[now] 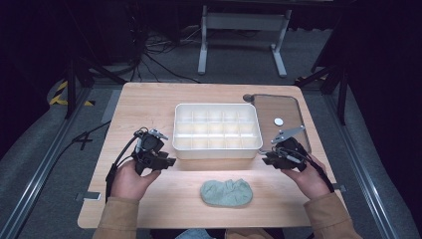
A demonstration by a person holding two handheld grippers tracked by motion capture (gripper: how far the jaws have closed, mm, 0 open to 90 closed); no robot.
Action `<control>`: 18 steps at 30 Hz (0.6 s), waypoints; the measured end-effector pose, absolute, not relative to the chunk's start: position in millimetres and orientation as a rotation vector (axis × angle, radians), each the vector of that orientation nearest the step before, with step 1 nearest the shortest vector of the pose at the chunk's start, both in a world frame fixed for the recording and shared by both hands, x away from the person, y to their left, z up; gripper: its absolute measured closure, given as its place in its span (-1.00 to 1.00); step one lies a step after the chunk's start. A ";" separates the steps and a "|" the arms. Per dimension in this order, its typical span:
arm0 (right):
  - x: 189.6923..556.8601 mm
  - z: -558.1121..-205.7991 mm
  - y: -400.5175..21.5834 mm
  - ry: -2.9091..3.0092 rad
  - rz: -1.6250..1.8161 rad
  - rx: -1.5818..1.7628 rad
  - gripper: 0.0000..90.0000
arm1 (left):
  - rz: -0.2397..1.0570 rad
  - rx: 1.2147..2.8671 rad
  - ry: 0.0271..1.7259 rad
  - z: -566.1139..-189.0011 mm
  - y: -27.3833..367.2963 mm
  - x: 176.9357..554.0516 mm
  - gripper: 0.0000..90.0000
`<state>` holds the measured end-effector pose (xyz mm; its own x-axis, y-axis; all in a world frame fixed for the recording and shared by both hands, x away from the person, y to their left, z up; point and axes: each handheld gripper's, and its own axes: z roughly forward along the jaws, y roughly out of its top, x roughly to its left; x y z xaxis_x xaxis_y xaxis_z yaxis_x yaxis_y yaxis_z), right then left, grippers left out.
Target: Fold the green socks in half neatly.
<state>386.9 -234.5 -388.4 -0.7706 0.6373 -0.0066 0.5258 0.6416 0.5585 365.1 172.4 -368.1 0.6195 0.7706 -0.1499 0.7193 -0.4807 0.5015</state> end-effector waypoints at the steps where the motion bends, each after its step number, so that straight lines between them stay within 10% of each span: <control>1: 385.1 -385.7 -234.0 2.654 0.848 0.945 0.61 | 0.145 2.327 1.134 -366.8 169.3 363.9 0.24; 18: 369.2 -381.0 -214.7 2.717 0.956 0.845 0.67 | 0.174 2.436 0.964 -349.0 124.7 343.7 0.30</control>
